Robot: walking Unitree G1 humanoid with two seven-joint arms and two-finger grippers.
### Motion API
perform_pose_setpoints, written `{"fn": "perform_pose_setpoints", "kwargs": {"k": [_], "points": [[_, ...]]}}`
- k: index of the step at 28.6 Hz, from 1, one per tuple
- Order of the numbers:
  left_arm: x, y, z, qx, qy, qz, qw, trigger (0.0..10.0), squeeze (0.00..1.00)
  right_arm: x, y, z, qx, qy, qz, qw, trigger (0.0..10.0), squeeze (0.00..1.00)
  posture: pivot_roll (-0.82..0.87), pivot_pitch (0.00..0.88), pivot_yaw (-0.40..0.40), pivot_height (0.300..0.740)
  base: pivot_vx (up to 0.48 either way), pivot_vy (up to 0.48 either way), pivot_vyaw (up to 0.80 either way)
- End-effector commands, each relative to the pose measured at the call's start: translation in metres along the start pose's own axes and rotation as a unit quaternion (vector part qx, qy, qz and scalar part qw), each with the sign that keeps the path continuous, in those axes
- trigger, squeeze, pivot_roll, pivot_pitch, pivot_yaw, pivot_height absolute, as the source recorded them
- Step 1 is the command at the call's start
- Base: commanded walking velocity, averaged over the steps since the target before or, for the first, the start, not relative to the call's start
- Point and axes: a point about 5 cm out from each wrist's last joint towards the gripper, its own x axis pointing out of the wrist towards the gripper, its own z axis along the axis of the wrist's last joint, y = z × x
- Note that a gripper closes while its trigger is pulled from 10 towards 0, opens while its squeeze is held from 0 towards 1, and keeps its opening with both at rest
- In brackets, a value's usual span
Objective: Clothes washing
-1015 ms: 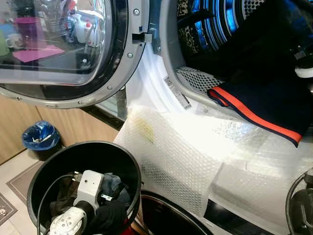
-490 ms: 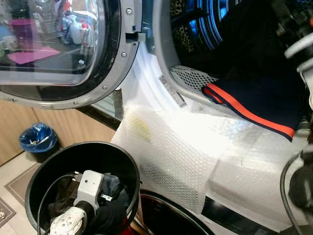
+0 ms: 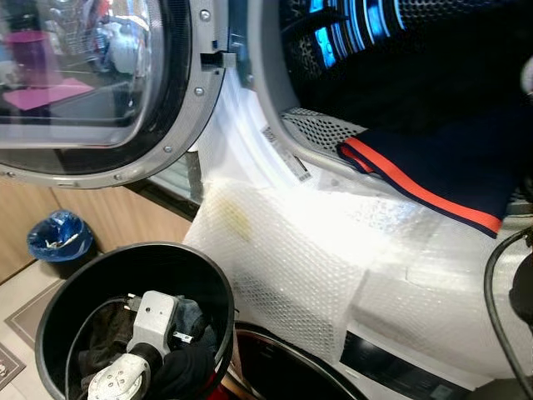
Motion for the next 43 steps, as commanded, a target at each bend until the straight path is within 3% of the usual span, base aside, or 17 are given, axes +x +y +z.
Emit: {"fn": "perform_pose_setpoints", "kwargs": {"k": [1, 7, 8, 10, 11, 12, 13, 15, 16, 17, 18, 19, 23, 34, 38, 43], "points": [[0.0, -0.004, -0.003, 0.004, 0.01, -0.014, 1.0, 10.0, 0.0, -0.003, 0.009, -0.001, -0.001, 0.022, 0.058, 0.998, 10.0, 0.0, 0.0, 0.092, -0.044, 0.74, 0.0, 0.0, 0.0], [0.003, -0.006, -0.001, 0.006, 0.008, -0.022, 1.0, 10.0, 0.0, -0.009, 0.011, -0.001, -0.01, 0.036, 0.105, 0.994, 10.0, 0.0, 0.0, 0.088, -0.041, 0.74, 0.0, 0.0, 0.0], [0.003, -0.007, -0.001, 0.006, 0.008, -0.023, 1.0, 10.0, 0.0, -0.01, 0.011, -0.001, -0.021, 0.04, 0.112, 0.993, 10.0, 0.0, 0.0, 0.088, -0.039, 0.74, 0.0, 0.0, 0.0], [0.003, -0.007, -0.001, 0.008, 0.007, -0.026, 1.0, 10.0, 0.0, -0.016, 0.019, -0.004, -0.094, 0.052, 0.159, 0.981, 10.0, 0.0, 0.0, 0.087, -0.04, 0.74, 0.0, 0.0, 0.0], [0.003, -0.007, -0.001, 0.008, 0.007, -0.026, 1.0, 10.0, 0.0, -0.016, 0.019, -0.004, -0.094, 0.052, 0.159, 0.981, 10.0, 0.0, 0.0, 0.087, -0.04, 0.74, 0.0, 0.0, 0.0], [0.004, -0.008, 0.0, 0.007, 0.006, -0.028, 1.0, 10.0, 0.0, -0.022, 0.032, -0.005, -0.132, 0.051, 0.221, 0.965, 10.0, 0.0, 0.0, 0.088, -0.042, 0.74, 0.0, 0.0, 0.0], [0.004, -0.008, 0.0, 0.006, 0.005, -0.029, 1.0, 10.0, 0.0, -0.034, 0.049, -0.002, -0.174, 0.032, 0.31, 0.934, 10.0, 0.0, 0.0, 0.088, -0.042, 0.74, 0.0, 0.0, 0.0], [0.004, -0.009, 0.0, 0.006, 0.005, -0.029, 1.0, 10.0, 0.0, -0.043, 0.058, 0.003, -0.183, 0.008, 0.363, 0.914, 10.0, 0.0, -0.01, 0.089, -0.043, 0.74, 0.0, 0.0, 0.0], [0.004, -0.009, 0.0, 0.005, 0.005, -0.03, 1.0, 10.0, 0.0, -0.053, 0.065, 0.011, -0.171, -0.028, 0.413, 0.894, 10.0, 0.0, 0.0, 0.089, -0.044, 0.74, 0.0, 0.0, 0.0], [0.004, -0.01, 0.0, 0.005, 0.005, -0.03, 1.0, 10.0, 0.0, -0.059, 0.068, 0.015, -0.162, -0.042, 0.436, 0.884, 10.0, 0.0, 0.0, 0.089, -0.044, 0.74, 0.0, 0.0, 0.0], [0.003, -0.01, -0.001, 0.005, 0.005, -0.03, 1.0, 10.0, 0.0, -0.065, 0.071, 0.021, -0.155, -0.062, 0.456, 0.874, 10.0, 0.0, 0.0, 0.089, -0.044, 0.74, 0.0, 0.0, 0.0], [0.003, -0.01, -0.001, 0.005, 0.005, -0.03, 1.0, 10.0, 0.0, -0.066, 0.071, 0.022, -0.154, -0.065, 0.458, 0.873, 10.0, 0.0, 0.0, 0.089, -0.044, 0.74, 0.0, 0.0, 0.0], [0.003, -0.01, -0.001, 0.005, 0.005, -0.03, 1.0, 10.0, 0.0, -0.056, 0.064, 0.029, -0.157, -0.086, 0.398, 0.899, 10.0, 0.0, -0.01, 0.09, -0.041, 0.74, 0.0, 0.0, 0.0], [0.004, -0.01, 0.0, 0.004, 0.005, -0.032, 0.999, 10.0, 0.0, -0.053, 0.059, 0.038, -0.126, -0.117, 0.352, 0.92, 10.0, 0.0, -0.01, 0.091, -0.041, 0.74, 0.0, 0.0, 0.0], [0.004, -0.011, 0.0, 0.001, 0.0, -0.033, 0.999, 10.0, 0.0, -0.044, 0.051, 0.05, -0.096, -0.144, 0.295, 0.94, 10.0, 0.0, -0.01, 0.092, -0.045, 0.74, 0.0, 0.0, 0.0], [0.003, -0.014, 0.0, -0.003, -0.002, -0.042, 0.999, 10.0, 0.0, -0.038, 0.029, 0.07, -0.048, -0.204, 0.18, 0.961, 10.0, 0.0, -0.01, 0.091, -0.048, 0.74, 0.0, 0.0, 0.0]]}}
